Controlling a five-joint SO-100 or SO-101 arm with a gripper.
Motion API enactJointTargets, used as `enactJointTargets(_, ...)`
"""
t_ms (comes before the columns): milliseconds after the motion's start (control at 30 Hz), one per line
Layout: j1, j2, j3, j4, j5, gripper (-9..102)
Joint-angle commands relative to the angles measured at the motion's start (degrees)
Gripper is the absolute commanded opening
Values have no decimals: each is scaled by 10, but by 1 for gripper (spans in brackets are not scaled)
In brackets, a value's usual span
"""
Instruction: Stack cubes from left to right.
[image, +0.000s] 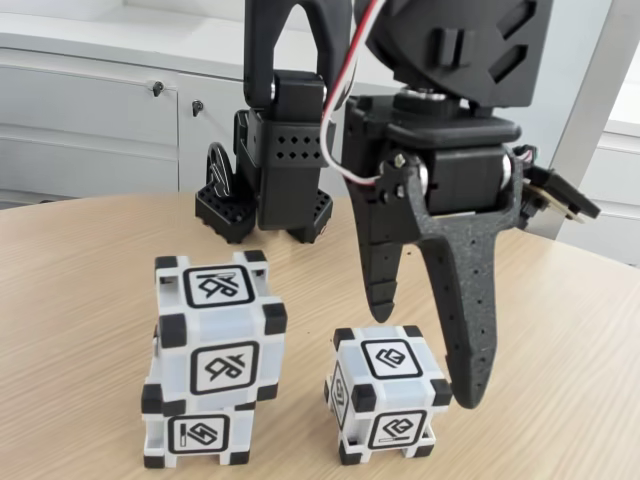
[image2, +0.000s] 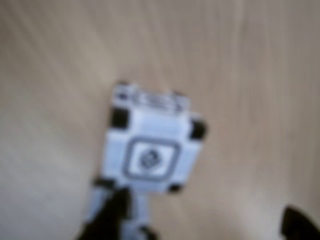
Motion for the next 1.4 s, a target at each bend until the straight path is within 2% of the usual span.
enactJointTargets(0,4,30,7,3,1,32)
enactJointTargets(200,-5,40,76,2,-3,32)
enactJointTargets(833,4,4,78,-13,-28,32)
enactJointTargets(1033,4,-48,78,-58,-19,31)
enactJointTargets(1367,4,-60,79,-60,3,27)
